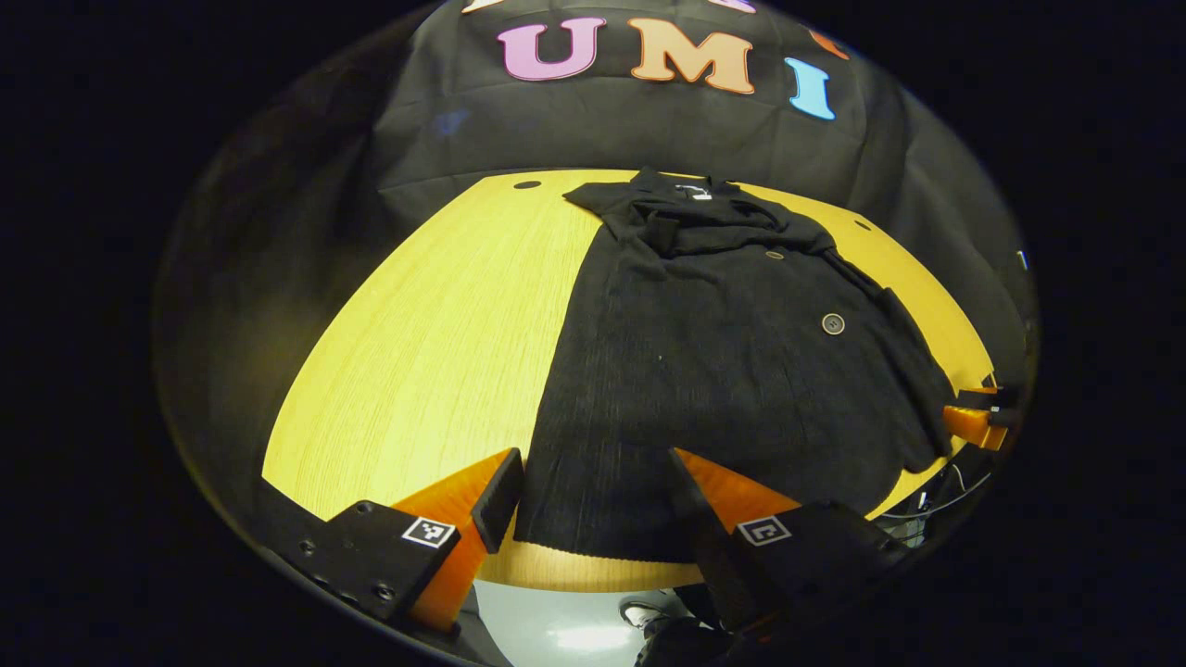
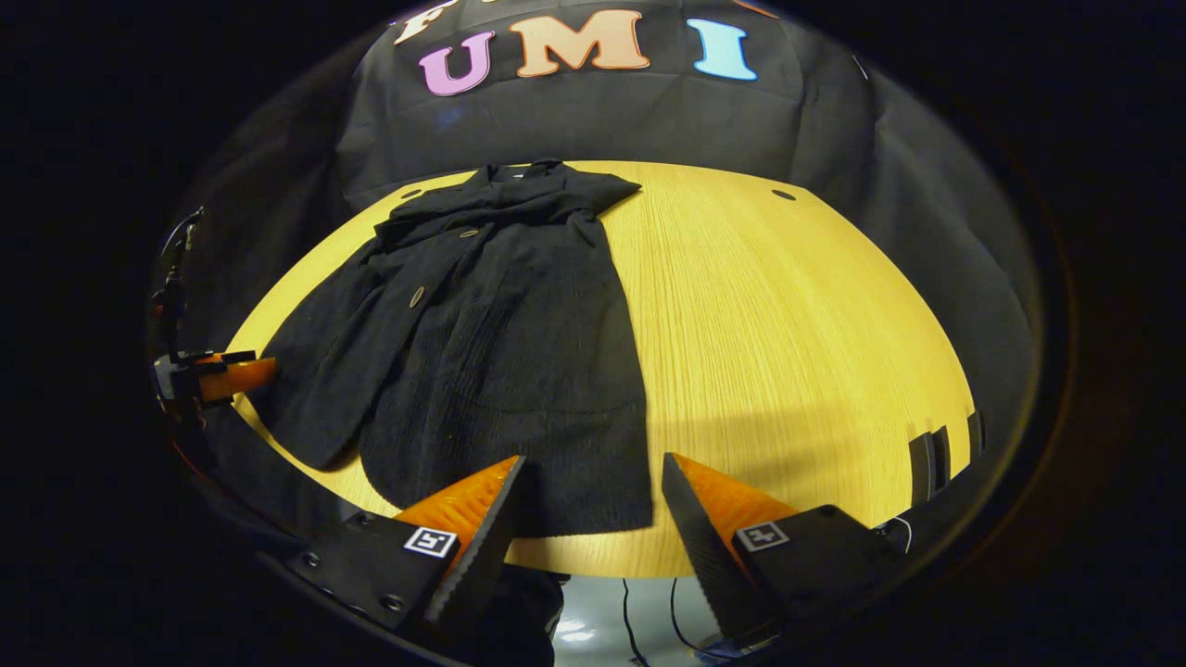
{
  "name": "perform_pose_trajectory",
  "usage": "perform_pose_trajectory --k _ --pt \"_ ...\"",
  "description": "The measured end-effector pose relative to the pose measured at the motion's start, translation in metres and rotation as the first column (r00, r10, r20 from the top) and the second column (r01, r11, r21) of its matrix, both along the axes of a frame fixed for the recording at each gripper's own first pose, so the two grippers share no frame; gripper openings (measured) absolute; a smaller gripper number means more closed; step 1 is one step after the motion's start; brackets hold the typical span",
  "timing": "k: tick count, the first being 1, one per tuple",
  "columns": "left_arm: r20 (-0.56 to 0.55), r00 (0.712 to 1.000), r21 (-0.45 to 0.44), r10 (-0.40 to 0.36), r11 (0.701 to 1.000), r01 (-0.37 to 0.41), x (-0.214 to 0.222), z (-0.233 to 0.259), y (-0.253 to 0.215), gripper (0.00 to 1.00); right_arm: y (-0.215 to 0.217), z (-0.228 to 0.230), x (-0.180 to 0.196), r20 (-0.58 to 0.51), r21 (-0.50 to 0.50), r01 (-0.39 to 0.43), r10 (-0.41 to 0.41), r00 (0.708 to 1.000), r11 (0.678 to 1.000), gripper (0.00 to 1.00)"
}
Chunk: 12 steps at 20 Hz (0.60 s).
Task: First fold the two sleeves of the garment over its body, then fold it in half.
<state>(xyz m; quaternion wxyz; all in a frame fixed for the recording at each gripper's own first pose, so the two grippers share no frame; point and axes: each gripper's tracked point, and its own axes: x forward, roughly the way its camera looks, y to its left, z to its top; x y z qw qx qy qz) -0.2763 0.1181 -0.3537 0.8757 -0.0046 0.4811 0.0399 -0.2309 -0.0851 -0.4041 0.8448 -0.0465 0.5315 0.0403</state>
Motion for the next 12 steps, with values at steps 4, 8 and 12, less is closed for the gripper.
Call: perform_pose_trajectory --k 4,8,12 --pt "0.041 0.997 -0.02 -0.071 0.997 0.072 0.001 -0.003 -0.017 0.58 0.019 -0.002 -0.001 0.009 0.041 -0.038 0.038 0.999 0.998 0.51" --pt "0.071 0.995 -0.081 -0.075 0.993 0.081 0.002 -0.002 -0.026 0.11 0.024 -0.003 -0.003 0.016 0.052 -0.017 0.017 1.0 0.999 0.11" --pt "0.077 0.996 -0.14 -0.052 0.988 0.063 0.002 -0.003 -0.03 0.0 0.025 -0.003 -0.003 0.017 0.079 0.022 -0.023 1.0 0.997 0.05"
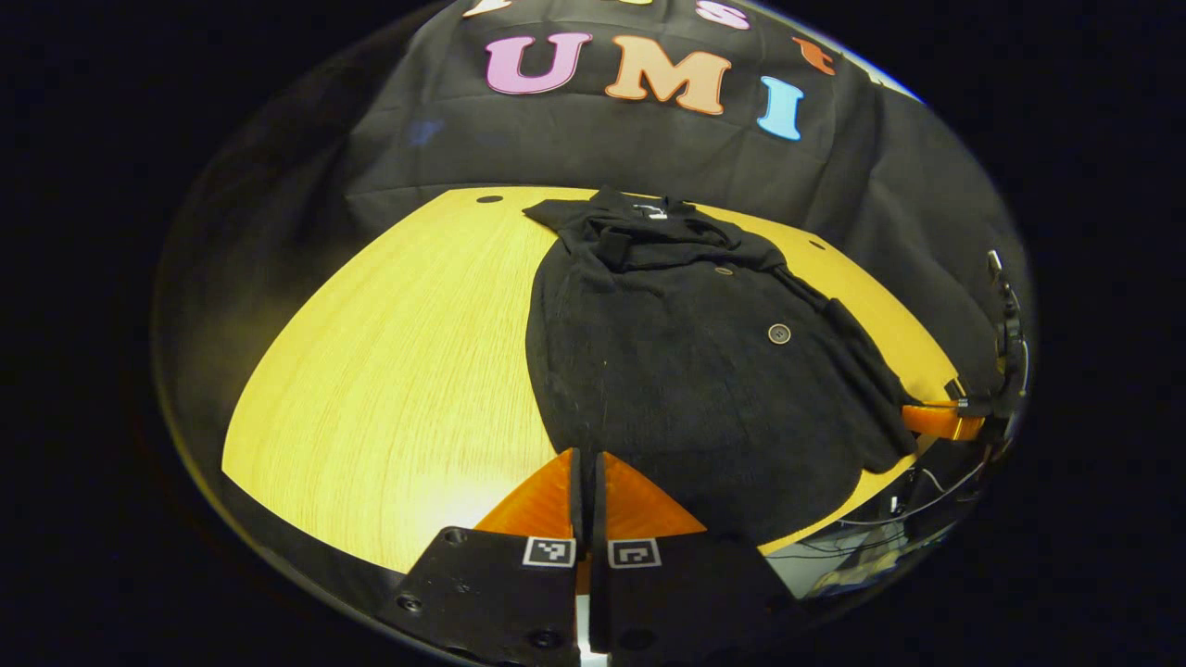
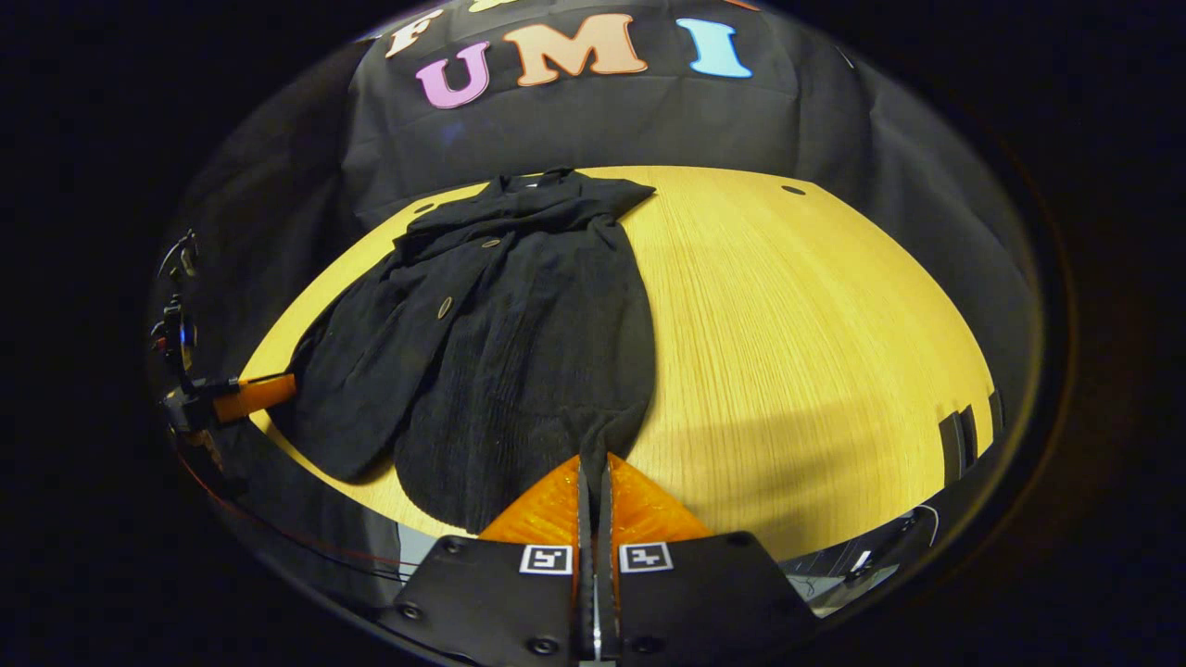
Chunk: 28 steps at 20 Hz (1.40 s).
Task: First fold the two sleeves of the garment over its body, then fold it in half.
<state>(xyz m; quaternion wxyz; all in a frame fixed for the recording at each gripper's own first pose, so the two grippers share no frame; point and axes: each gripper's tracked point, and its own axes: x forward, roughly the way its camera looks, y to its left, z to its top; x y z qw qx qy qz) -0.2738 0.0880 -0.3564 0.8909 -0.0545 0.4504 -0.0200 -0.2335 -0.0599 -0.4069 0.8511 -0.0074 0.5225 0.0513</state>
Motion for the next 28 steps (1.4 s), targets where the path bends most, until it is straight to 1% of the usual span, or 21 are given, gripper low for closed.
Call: perform_pose_trajectory --k 4,6,7,9,10,13,16,18,20,23,28 --pt "-0.003 1.0 0.007 0.002 1.0 -0.002 0.0 0.002 0.001 0.0 0.0 0.001 0.004 -0.001 -0.025 -0.016 0.016 1.0 1.0 0.04" --pt "-0.001 1.0 0.02 0.004 1.0 -0.004 0.001 0.003 0.001 0.0 0.002 0.01 0.009 0.051 -0.052 -0.038 0.041 0.998 0.998 0.02" --pt "-0.005 1.0 0.025 0.009 1.0 -0.009 0.001 0.004 0.002 0.0 0.006 0.017 0.011 0.078 -0.034 -0.043 0.045 0.996 0.999 0.02" --pt "0.027 1.0 0.015 0.012 1.0 -0.013 0.01 0.017 0.0 0.0 0.01 0.028 0.018 0.117 -0.011 -0.051 0.052 0.992 0.999 0.02" --pt "0.039 0.999 0.009 0.017 1.0 -0.018 0.016 0.024 0.0 0.0 0.009 0.033 0.021 0.119 -0.002 -0.055 0.055 0.991 0.998 0.02" --pt "0.072 0.996 -0.015 0.047 0.999 -0.046 0.033 0.044 -0.002 0.0 0.008 0.054 0.041 0.152 0.03 -0.058 0.053 0.987 0.998 0.02" --pt "0.101 0.992 -0.02 0.07 0.997 -0.068 0.053 0.061 -0.005 0.0 0.012 0.073 0.062 0.185 0.085 -0.06 0.044 0.982 0.995 0.02" --pt "0.136 0.988 -0.014 0.075 0.997 -0.074 0.07 0.075 -0.006 0.0 0.019 0.086 0.076 0.217 0.117 -0.09 0.063 0.974 0.989 0.02" --pt "0.17 0.983 -0.007 0.076 0.997 -0.075 0.087 0.087 -0.008 0.0 0.02 0.095 0.089 0.253 0.109 -0.116 0.086 0.964 0.987 0.02" --pt "0.182 0.98 -0.006 0.074 0.997 -0.074 0.101 0.096 -0.01 0.0 0.031 0.109 0.107 0.288 0.134 -0.132 0.089 0.953 0.982 0.02" --pt "0.215 0.973 -0.009 0.09 0.996 -0.09 0.121 0.115 -0.007 0.0 0.036 0.127 0.127 0.331 0.148 -0.15 0.094 0.939 0.978 0.02"
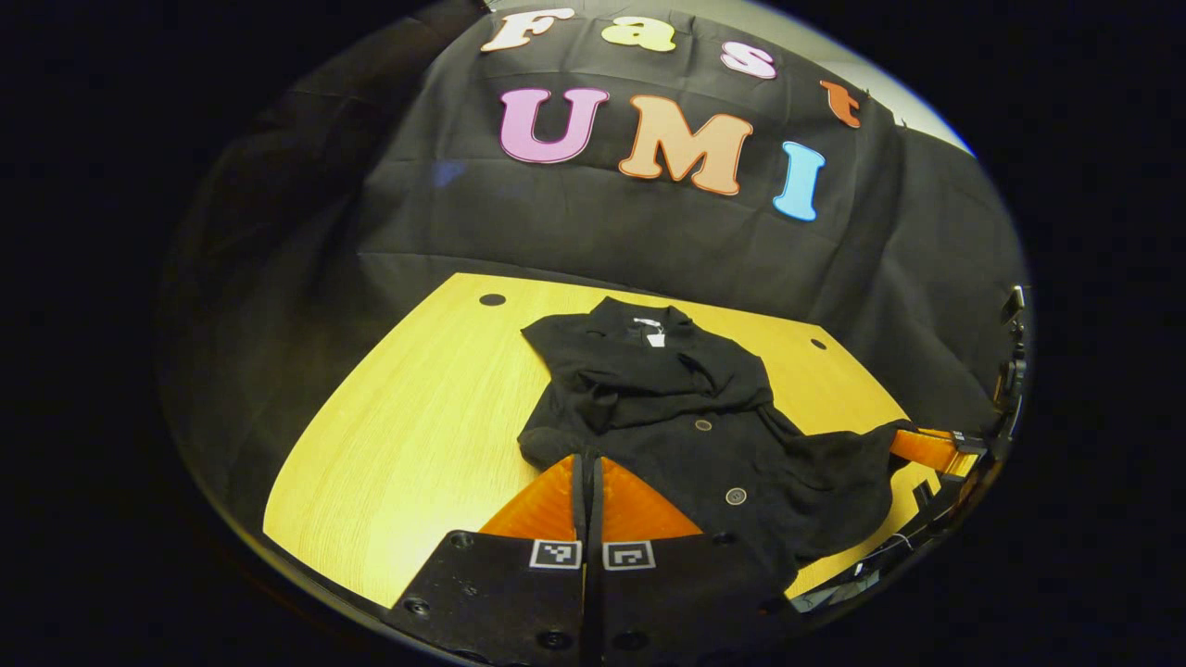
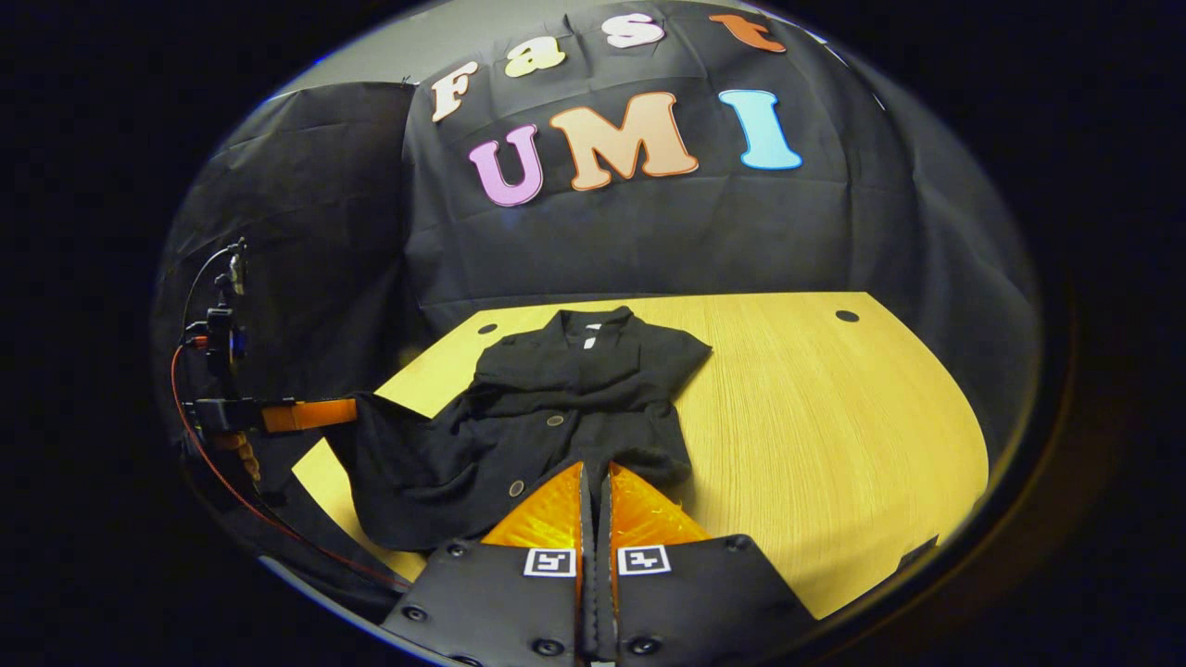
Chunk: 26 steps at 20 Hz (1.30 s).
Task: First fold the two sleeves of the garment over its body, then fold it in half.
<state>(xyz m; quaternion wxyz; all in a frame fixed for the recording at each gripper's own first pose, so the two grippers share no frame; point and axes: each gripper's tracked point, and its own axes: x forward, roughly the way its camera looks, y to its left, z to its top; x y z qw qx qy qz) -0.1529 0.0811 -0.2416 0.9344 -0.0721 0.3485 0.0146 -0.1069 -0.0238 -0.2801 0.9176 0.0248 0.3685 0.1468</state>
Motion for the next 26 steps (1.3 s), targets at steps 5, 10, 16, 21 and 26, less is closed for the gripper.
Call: perform_pose_trajectory --k 5,10,16,21,26 --pt "0.044 0.999 0.007 -0.013 1.0 0.012 0.028 0.017 0.004 0.0 0.004 0.022 0.029 0.05 0.018 0.013 -0.014 0.999 1.0 0.02" --pt "0.098 0.995 0.014 -0.018 1.0 0.017 0.071 0.034 0.013 0.0 0.012 0.04 0.065 0.1 0.017 0.015 -0.016 0.995 1.0 0.02" --pt "0.139 0.99 0.019 -0.025 1.0 0.023 0.118 0.045 0.024 0.0 0.02 0.059 0.114 0.157 0.034 0.045 -0.05 0.986 0.998 0.05" --pt "0.155 0.987 0.034 -0.046 0.999 0.041 0.156 0.044 0.033 0.0 0.022 0.066 0.155 0.188 0.033 0.074 -0.079 0.979 0.997 0.05" --pt "0.183 0.983 0.02 -0.028 1.0 0.024 0.194 0.038 0.046 0.0 0.021 0.066 0.19 0.195 0.031 0.11 -0.113 0.974 0.994 0.02"
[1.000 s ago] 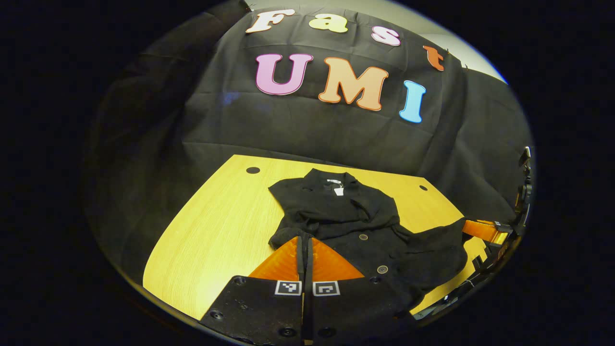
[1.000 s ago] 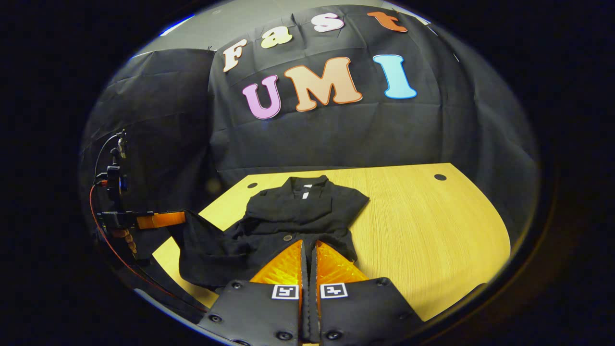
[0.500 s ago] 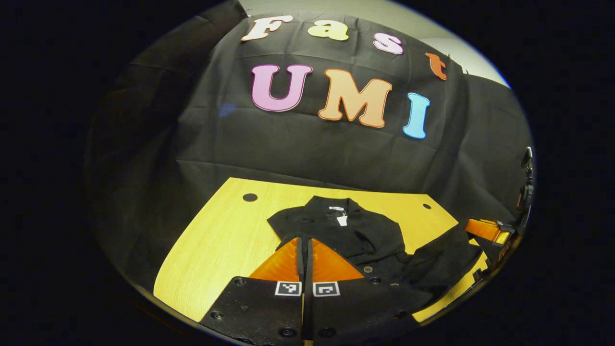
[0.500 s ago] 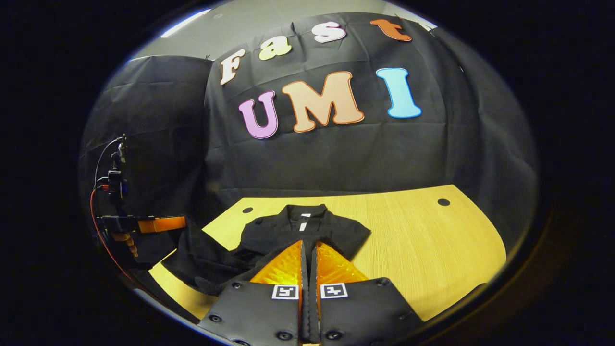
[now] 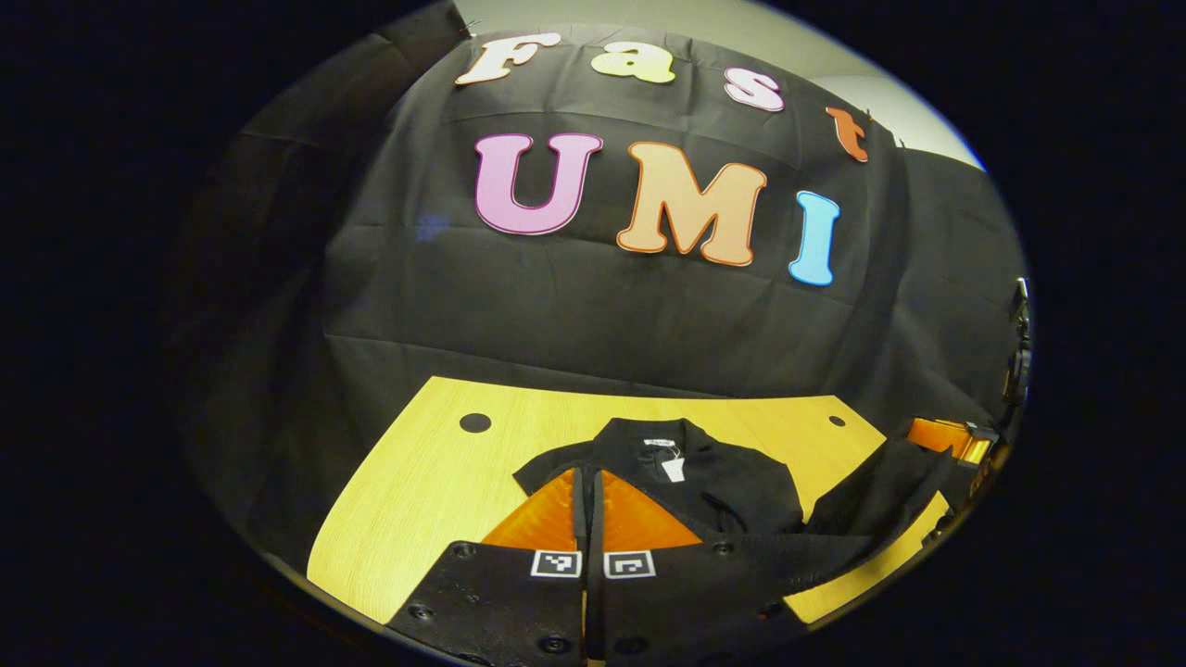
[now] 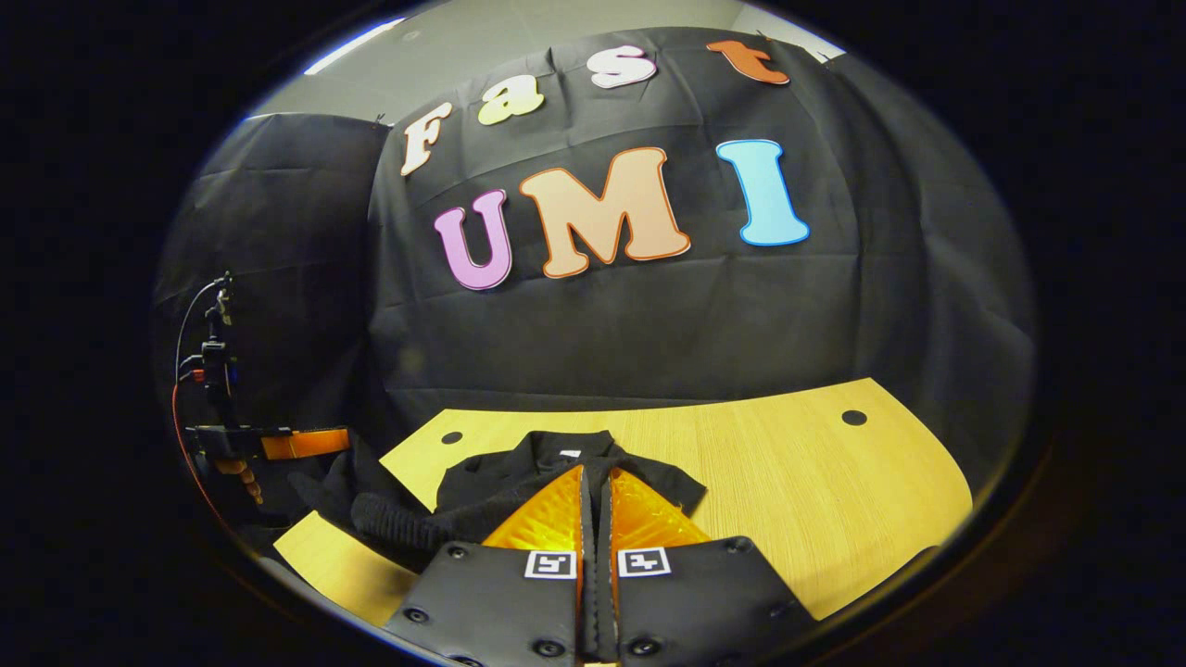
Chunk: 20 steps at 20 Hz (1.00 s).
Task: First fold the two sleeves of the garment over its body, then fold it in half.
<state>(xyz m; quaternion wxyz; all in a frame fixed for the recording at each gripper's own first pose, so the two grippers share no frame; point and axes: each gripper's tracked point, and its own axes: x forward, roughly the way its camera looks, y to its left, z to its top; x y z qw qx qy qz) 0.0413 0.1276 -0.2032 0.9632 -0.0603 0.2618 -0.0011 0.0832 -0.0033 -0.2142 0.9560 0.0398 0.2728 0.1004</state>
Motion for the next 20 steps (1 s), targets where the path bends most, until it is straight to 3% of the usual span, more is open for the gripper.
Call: perform_pose_trajectory --k 8,9,13,15,17,19,20 --pt "-0.005 1.0 -0.002 -0.012 1.0 0.012 0.047 -0.02 0.013 0.0 0.008 -0.01 0.056 0.0 -0.011 0.027 -0.027 1.0 1.0 0.0" --pt "-0.005 1.0 0.004 -0.017 1.0 0.017 0.054 -0.024 0.016 0.0 0.01 -0.013 0.062 -0.003 -0.016 0.031 -0.031 1.0 0.999 0.05" --pt "-0.038 0.999 0.054 -0.032 0.998 0.034 0.076 -0.052 0.027 0.0 0.005 -0.03 0.092 -0.03 -0.009 0.082 -0.082 0.996 0.997 0.02" --pt "0.009 0.999 0.111 0.033 0.993 -0.033 0.09 -0.051 0.046 0.0 -0.011 -0.04 0.107 -0.038 -0.021 0.131 -0.132 0.991 0.991 0.02" --pt "0.116 0.99 0.152 0.081 0.983 -0.098 0.11 -0.033 0.063 0.43 -0.028 -0.033 0.119 -0.001 -0.051 0.225 -0.225 0.974 0.973 0.1" --pt "0.176 0.983 0.144 0.052 0.986 -0.077 0.113 -0.013 0.048 0.86 -0.025 -0.016 0.124 0.074 -0.051 0.263 -0.259 0.963 0.963 1.0" --pt "0.185 0.982 0.147 0.037 0.987 -0.065 0.113 -0.006 0.045 0.96 -0.023 -0.004 0.122 0.101 -0.056 0.265 -0.259 0.961 0.963 0.97"
